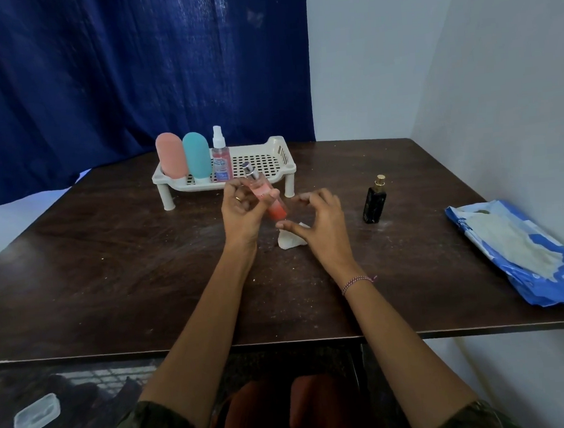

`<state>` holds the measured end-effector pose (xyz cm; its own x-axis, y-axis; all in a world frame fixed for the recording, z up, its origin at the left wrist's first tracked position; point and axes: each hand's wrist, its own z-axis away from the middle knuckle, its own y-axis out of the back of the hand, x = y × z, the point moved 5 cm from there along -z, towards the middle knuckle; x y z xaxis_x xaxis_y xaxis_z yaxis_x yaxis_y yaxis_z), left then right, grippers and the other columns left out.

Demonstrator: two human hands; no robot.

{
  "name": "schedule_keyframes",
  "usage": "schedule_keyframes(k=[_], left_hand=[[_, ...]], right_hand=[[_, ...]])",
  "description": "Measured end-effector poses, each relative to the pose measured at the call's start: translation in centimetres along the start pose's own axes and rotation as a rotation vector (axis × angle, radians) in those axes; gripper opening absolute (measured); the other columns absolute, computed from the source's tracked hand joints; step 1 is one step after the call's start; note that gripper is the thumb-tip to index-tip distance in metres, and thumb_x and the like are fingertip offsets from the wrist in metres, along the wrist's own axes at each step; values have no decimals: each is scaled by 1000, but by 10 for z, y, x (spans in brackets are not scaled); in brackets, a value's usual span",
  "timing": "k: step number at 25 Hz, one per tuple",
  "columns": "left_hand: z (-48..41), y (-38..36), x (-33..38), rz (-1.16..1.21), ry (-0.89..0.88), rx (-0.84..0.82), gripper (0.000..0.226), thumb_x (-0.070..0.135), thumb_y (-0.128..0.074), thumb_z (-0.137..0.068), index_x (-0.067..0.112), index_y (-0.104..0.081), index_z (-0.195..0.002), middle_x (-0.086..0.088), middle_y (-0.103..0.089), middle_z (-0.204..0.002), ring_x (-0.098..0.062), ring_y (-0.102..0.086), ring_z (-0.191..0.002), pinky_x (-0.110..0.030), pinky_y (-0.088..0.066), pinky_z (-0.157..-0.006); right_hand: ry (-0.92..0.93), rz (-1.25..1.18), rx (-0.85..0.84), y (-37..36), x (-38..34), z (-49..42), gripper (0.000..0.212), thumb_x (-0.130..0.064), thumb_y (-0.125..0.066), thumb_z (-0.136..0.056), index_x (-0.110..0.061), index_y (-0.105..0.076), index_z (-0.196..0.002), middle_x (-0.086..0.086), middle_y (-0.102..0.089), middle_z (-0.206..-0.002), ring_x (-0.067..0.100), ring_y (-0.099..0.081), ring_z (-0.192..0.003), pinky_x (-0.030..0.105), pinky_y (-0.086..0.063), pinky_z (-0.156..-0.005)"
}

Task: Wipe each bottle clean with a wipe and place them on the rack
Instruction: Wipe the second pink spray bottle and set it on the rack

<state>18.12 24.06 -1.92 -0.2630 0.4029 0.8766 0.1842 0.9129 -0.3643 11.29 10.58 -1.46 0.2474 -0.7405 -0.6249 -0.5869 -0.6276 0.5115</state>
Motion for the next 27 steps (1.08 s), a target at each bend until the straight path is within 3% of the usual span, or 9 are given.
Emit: schedule_keyframes(k=[6,9,11,13,16,18,20,24,27], left_hand=[[1,-4,6,-151,-90,-53,33,5,-74,-76,20,-53,-97,-7,-67,-99,-16,-67,-88,-27,-56,-71],[-7,-4,7,-244,-102,0,22,9,-70,-81,16,-59,-99,-8,-68,-101,-19,-67,-92,-28,-57,-76],[-14,-8,8,-343,-124,34,22,10,-66,-85,15,-62,-106,-4,-67,-107,-12,-64,-96,-25,-55,-82],[-20,-12,10,-426,-155,77,26,11,-64,-87,16,-63,-113,2,-64,-112,-1,-61,-97,-13,-50,-83],[-32,-10,11,-530,-148,175,29,15,-58,-91,18,-61,-120,1,-59,-123,0,-51,-108,0,-39,-81],[-43,-6,12,-565,-130,227,29,15,-56,-93,16,-62,-121,-3,-57,-129,-8,-49,-119,-6,-36,-91],[-52,-2,12,-618,-115,242,29,15,-54,-94,12,-61,-122,-6,-59,-128,-14,-52,-119,-16,-38,-94],[-61,7,6,-716,-83,266,29,14,-51,-96,10,-60,-123,-8,-58,-130,-14,-53,-117,-12,-34,-90],[-68,10,1,-761,-52,258,29,16,-51,-96,7,-60,-122,-11,-58,-129,-16,-54,-115,-16,-37,-92]], right_hand=[[-6,-209,86,-6,-9,-17,28,-14,-81,-69,-13,-62,-89,-1,-62,-83,-3,-56,-70,6,-44,-63],[-88,-246,57,-9,-3,-33,25,-13,-79,-73,-8,-67,-95,-4,-65,-80,-5,-58,-67,7,-48,-66],[-142,-267,55,-11,-1,-48,29,-13,-77,-74,-7,-66,-101,-7,-64,-82,-6,-60,-69,9,-51,-69],[-158,-281,58,-15,-3,-66,34,-14,-77,-74,-6,-65,-105,-6,-64,-85,-4,-60,-72,7,-50,-68],[-152,-260,28,-29,-8,-89,35,-13,-75,-76,-4,-64,-109,-5,-63,-88,-6,-57,-72,0,-45,-66],[-149,-223,13,-41,-11,-101,35,-13,-73,-78,-4,-64,-110,-2,-66,-93,-6,-56,-73,-2,-43,-65],[-155,-164,-11,-54,-12,-111,35,-13,-71,-80,-4,-64,-113,5,-69,-101,2,-61,-82,3,-45,-71],[-152,-40,-80,-78,-14,-125,33,-15,-68,-84,-5,-64,-115,10,-69,-106,18,-64,-99,29,-50,-91],[-165,-13,-80,-87,-12,-128,30,-11,-64,-86,-5,-63,-115,11,-69,-106,19,-64,-99,30,-50,-90]])
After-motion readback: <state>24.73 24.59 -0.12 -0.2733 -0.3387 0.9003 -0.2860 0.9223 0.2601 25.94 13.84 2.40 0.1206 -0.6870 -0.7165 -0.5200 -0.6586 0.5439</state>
